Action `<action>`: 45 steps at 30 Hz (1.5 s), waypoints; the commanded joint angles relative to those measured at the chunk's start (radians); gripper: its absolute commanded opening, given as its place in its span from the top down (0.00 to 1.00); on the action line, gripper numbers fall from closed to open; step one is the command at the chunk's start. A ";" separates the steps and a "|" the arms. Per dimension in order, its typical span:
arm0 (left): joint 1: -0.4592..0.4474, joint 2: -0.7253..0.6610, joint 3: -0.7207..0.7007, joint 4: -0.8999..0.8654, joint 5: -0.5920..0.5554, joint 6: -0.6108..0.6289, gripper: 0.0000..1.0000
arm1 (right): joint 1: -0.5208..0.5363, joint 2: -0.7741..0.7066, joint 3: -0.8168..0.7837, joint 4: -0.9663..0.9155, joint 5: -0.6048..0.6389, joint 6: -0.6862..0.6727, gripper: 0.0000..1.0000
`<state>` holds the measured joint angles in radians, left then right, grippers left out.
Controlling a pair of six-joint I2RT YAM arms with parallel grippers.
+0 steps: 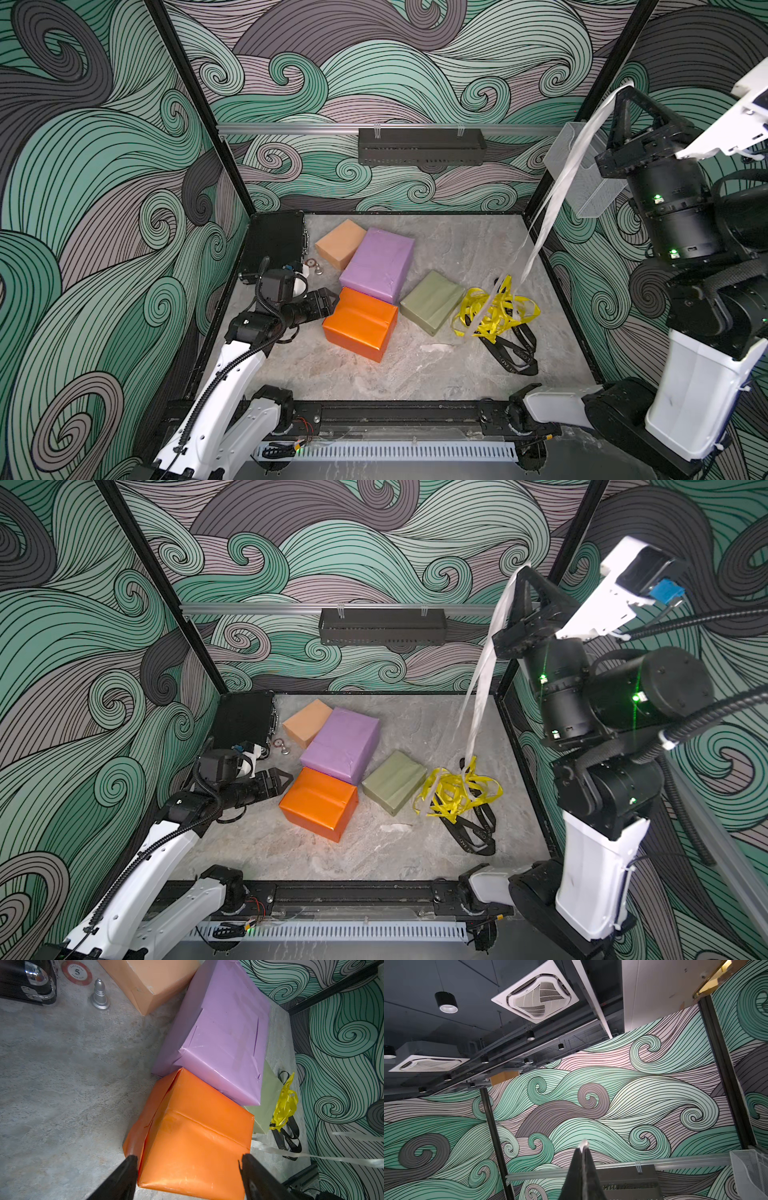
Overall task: Untie the ribbon bows on the gift boxes
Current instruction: Place the ribbon at the center of the board.
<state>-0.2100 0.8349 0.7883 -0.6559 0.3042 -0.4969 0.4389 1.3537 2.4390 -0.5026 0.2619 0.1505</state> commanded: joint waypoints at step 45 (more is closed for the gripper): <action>-0.046 0.006 -0.006 0.020 0.012 0.014 0.22 | -0.643 -0.597 -1.503 -0.016 -0.110 0.569 1.00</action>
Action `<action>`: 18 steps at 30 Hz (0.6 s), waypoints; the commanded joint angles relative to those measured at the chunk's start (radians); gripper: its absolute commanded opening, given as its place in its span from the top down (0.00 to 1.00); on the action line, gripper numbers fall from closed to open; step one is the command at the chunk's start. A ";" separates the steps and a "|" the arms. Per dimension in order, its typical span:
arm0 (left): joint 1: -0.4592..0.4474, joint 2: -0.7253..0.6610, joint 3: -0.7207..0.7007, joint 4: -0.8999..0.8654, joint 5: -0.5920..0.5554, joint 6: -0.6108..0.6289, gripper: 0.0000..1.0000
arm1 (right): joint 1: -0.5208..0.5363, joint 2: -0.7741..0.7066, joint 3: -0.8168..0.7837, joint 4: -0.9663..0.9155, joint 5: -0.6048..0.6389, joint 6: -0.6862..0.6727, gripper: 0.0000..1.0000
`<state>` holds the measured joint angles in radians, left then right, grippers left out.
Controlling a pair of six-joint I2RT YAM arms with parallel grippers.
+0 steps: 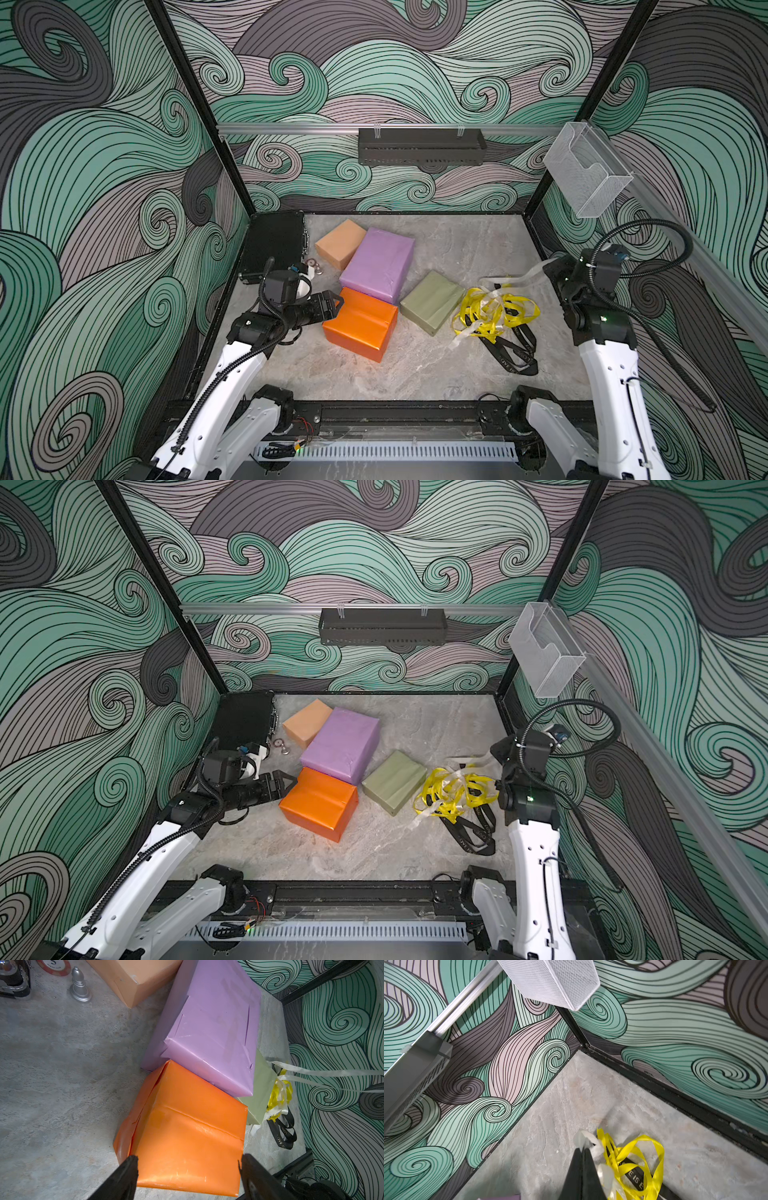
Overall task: Untie the ribbon bows on the gift boxes
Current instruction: Place the ribbon at the center of the board.
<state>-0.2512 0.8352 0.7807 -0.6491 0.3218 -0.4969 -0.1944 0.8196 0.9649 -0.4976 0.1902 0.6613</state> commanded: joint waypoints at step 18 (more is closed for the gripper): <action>-0.016 -0.098 0.006 -0.008 -0.132 0.015 0.22 | 0.330 0.032 -0.416 0.117 0.142 -0.067 1.00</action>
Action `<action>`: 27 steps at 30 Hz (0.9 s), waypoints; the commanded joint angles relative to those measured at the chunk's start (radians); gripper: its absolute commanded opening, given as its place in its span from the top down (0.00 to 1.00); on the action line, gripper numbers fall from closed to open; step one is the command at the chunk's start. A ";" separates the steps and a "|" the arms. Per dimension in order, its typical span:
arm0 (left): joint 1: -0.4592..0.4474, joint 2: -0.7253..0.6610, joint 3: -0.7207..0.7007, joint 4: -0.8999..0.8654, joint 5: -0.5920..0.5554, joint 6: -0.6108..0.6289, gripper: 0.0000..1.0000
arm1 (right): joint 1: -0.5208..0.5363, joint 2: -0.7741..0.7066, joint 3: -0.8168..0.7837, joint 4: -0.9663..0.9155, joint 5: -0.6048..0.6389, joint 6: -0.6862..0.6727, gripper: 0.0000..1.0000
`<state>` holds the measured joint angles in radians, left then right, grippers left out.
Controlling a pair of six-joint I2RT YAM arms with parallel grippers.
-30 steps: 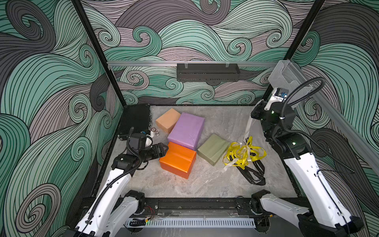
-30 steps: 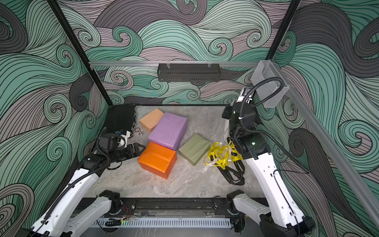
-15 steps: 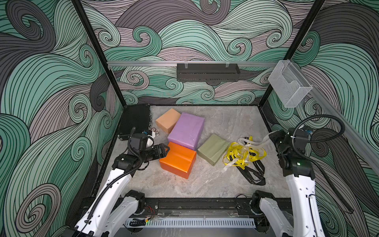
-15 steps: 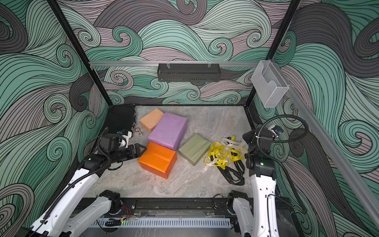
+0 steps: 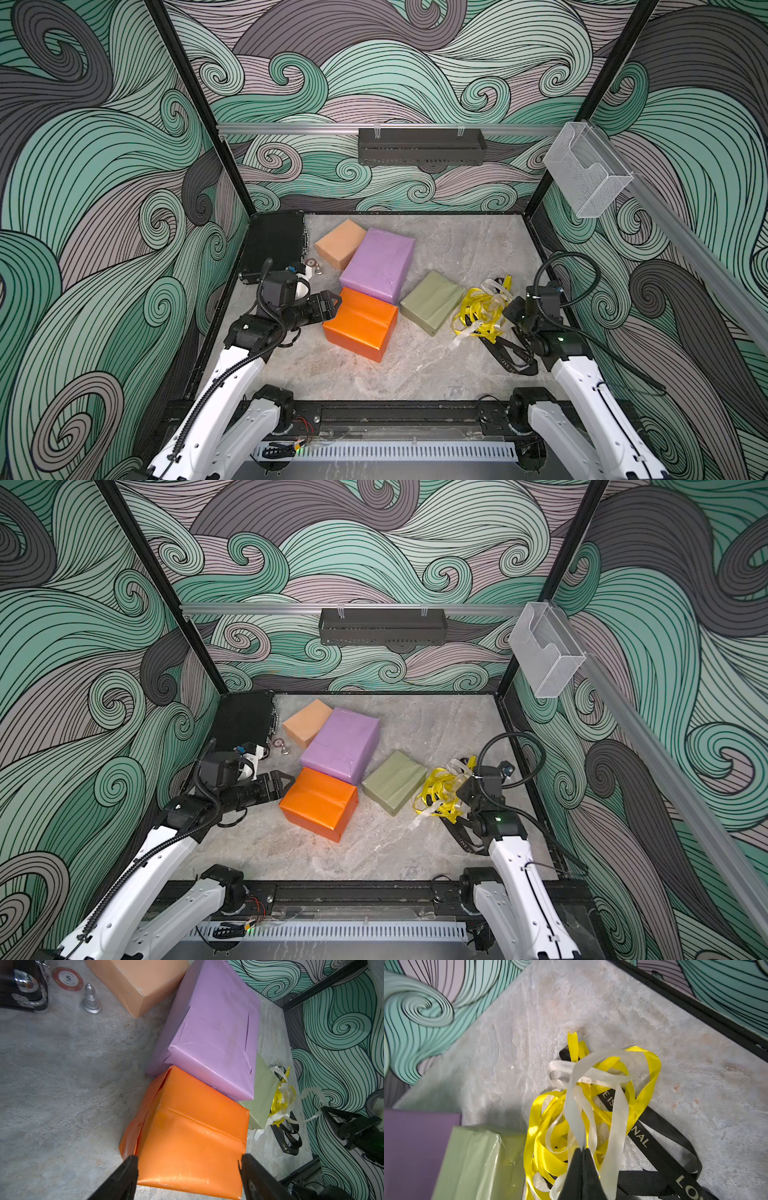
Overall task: Untie the ribbon bows on the gift boxes
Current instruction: Place the ribbon at the center of the board.
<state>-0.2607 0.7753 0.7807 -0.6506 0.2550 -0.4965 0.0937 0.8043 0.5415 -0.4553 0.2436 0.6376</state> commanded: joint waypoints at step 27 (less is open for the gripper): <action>-0.015 -0.243 -0.010 -0.030 -0.353 -0.013 0.01 | -0.067 0.191 -0.021 0.385 -0.097 -0.022 0.01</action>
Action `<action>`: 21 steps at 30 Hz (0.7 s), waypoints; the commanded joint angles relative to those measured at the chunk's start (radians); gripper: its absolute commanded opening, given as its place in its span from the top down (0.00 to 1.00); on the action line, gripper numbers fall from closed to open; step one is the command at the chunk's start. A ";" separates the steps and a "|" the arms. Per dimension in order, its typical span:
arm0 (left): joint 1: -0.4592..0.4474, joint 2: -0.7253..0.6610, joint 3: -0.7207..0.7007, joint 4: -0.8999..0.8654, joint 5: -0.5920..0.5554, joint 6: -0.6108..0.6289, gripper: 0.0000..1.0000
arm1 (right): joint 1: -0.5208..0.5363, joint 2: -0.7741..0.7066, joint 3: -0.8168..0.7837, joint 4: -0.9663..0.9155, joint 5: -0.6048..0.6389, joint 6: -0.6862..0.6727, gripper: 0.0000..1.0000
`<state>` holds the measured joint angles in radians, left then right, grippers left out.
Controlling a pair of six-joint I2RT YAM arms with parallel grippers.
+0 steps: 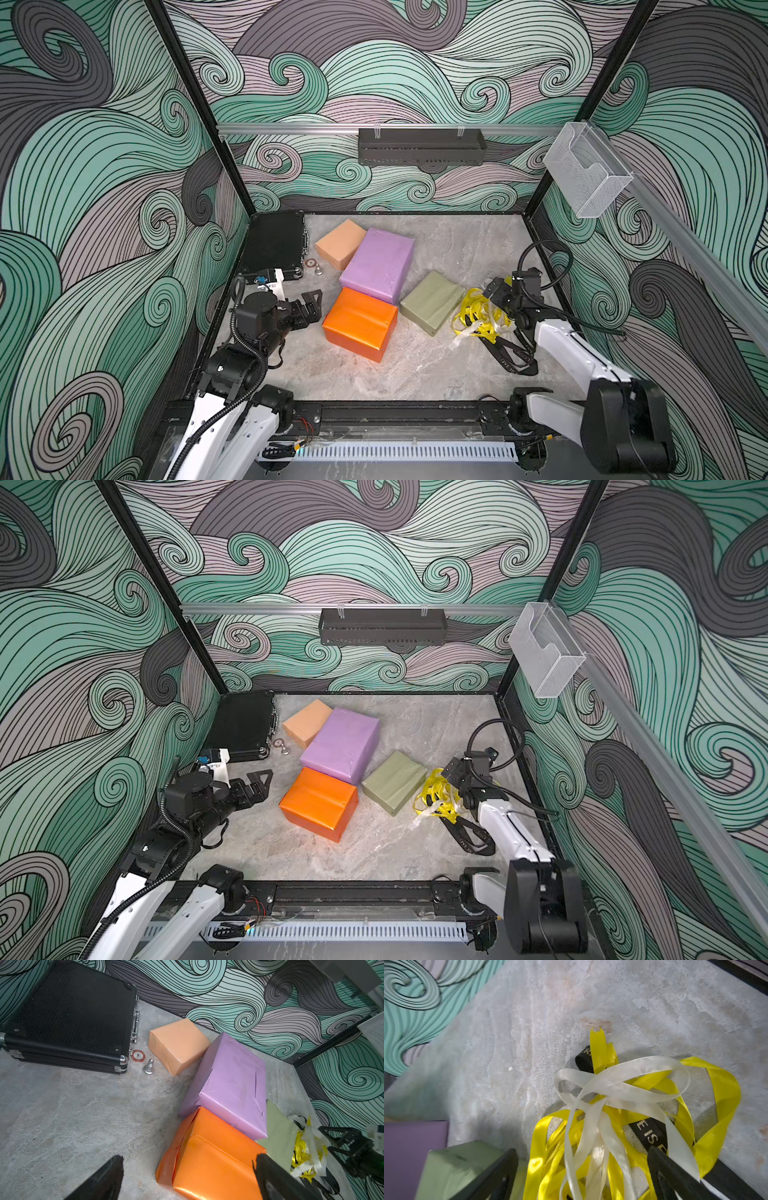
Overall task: Untie the ribbon bows on the gift boxes
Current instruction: Place the ribbon at the center of the board.
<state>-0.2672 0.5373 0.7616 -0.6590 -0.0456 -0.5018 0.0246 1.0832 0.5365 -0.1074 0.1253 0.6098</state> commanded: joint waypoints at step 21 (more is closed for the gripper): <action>-0.007 0.042 0.025 0.363 -0.260 0.142 0.01 | 0.137 -0.300 0.019 0.181 0.327 -0.322 0.01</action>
<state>-0.2672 0.5377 0.7643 -0.5117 -0.2565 -0.4259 0.1303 0.7258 0.5079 -0.0471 0.4114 0.4515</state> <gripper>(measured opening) 0.986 0.993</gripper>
